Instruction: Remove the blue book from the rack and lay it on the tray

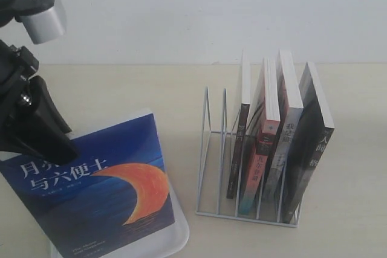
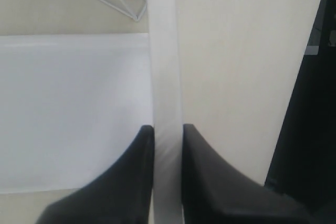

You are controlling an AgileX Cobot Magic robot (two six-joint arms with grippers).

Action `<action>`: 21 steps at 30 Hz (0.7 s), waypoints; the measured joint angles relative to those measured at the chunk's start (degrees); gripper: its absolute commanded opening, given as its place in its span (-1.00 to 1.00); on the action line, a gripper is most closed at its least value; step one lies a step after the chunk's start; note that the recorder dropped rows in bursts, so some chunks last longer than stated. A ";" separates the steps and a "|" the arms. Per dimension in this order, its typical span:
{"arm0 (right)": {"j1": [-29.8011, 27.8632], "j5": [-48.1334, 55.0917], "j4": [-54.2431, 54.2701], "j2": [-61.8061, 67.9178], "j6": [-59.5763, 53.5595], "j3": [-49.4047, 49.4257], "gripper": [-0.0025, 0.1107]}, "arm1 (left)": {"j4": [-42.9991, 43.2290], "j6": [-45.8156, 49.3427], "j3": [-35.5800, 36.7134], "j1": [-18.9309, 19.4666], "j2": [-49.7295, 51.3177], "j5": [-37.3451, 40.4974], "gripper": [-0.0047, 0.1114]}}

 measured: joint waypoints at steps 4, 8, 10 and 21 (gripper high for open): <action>0.00 0.00 0.00 0.00 0.00 0.00 -0.96 | 0.58 0.00 0.96 0.00 0.00 0.34 -0.85; 0.00 0.00 0.00 0.00 0.00 0.00 -0.96 | 0.19 0.11 0.96 0.00 0.42 0.34 -0.85; 0.00 0.00 0.00 0.00 0.00 0.00 -0.96 | 0.19 0.78 0.96 0.00 1.30 0.34 -0.85; 0.00 0.00 0.00 0.00 0.00 0.00 -0.96 | 0.10 2.54 0.96 0.00 2.75 0.34 -0.85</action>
